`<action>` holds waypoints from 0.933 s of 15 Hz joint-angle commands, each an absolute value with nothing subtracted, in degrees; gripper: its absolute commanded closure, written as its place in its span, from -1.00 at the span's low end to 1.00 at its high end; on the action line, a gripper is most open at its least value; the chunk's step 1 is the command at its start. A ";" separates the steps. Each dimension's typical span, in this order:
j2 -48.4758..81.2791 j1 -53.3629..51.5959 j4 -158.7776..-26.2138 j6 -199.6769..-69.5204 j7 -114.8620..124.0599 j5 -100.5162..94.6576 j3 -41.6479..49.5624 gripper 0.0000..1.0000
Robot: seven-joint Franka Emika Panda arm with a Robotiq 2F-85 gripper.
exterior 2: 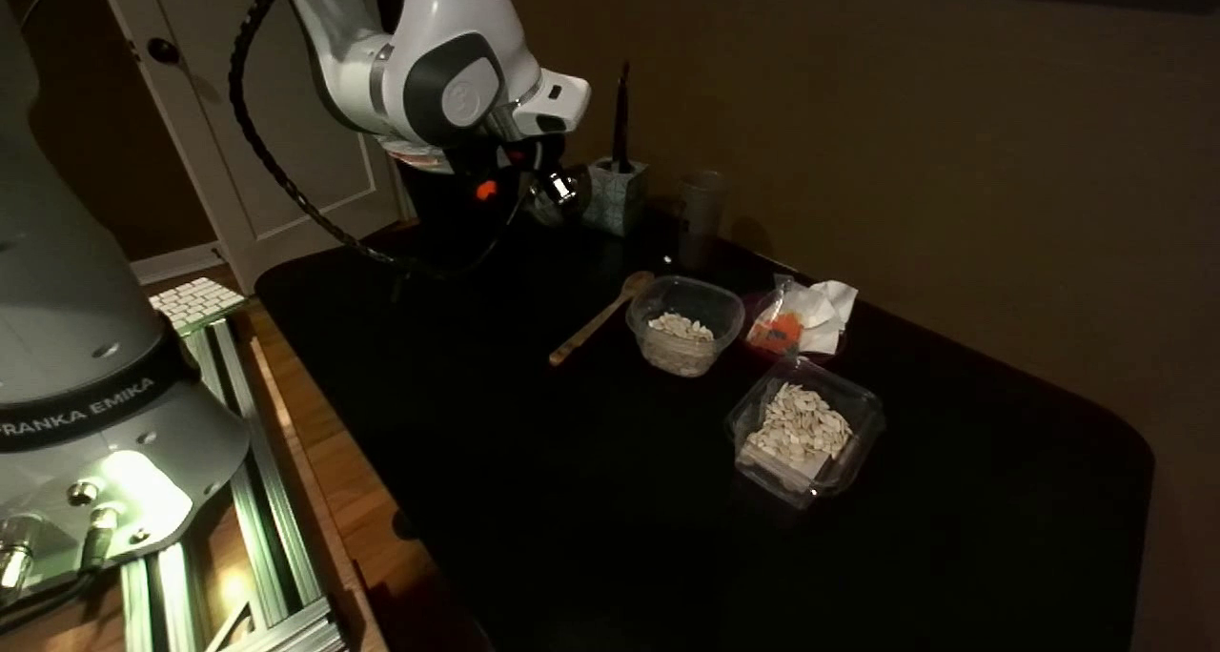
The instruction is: Pour the contents of the silver bowl into the bin
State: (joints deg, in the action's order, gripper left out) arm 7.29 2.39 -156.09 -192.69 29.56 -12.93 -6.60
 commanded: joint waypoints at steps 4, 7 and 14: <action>22.40 13.71 -150.43 -182.74 30.24 -13.02 -19.80 0.97; 29.83 24.01 -147.61 -182.99 27.71 -13.45 -27.85 0.97; 40.54 35.75 -140.56 -178.26 11.41 0.68 -35.19 0.97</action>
State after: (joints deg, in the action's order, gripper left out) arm 35.61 31.25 -144.32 -181.75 16.88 -3.02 -31.91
